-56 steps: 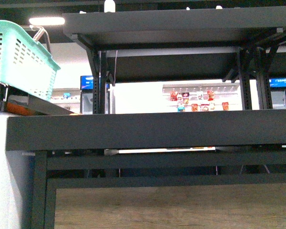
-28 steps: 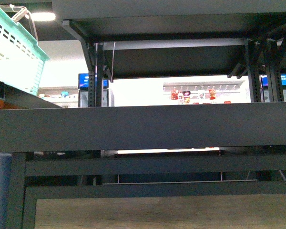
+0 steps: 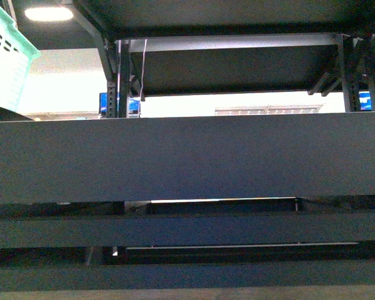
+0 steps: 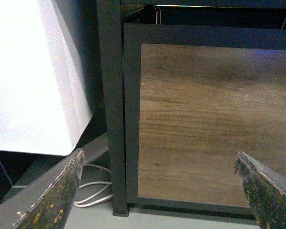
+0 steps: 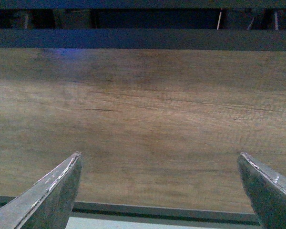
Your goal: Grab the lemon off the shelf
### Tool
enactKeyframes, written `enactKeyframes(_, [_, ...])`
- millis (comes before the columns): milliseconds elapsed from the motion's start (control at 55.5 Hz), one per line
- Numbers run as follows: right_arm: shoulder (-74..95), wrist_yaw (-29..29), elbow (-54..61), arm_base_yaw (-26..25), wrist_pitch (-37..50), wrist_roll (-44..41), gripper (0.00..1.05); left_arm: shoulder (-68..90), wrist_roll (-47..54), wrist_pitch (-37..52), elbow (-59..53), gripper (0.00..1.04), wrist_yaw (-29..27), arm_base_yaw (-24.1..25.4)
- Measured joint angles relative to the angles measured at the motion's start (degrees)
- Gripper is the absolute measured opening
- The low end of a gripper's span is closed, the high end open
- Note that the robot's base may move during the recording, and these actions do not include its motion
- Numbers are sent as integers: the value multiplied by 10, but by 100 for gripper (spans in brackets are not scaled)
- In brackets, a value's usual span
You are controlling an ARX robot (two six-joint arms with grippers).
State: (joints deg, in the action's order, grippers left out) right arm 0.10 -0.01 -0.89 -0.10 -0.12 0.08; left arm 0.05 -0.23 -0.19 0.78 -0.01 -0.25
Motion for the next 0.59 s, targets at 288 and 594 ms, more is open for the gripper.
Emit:
enactKeyframes(288, [0, 0, 0, 0, 0, 0, 97, 0, 0, 0, 0, 97, 1, 0])
enactKeyframes(594, [1, 0, 0, 0, 0, 0, 97, 0, 0, 0, 0, 97, 0, 1])
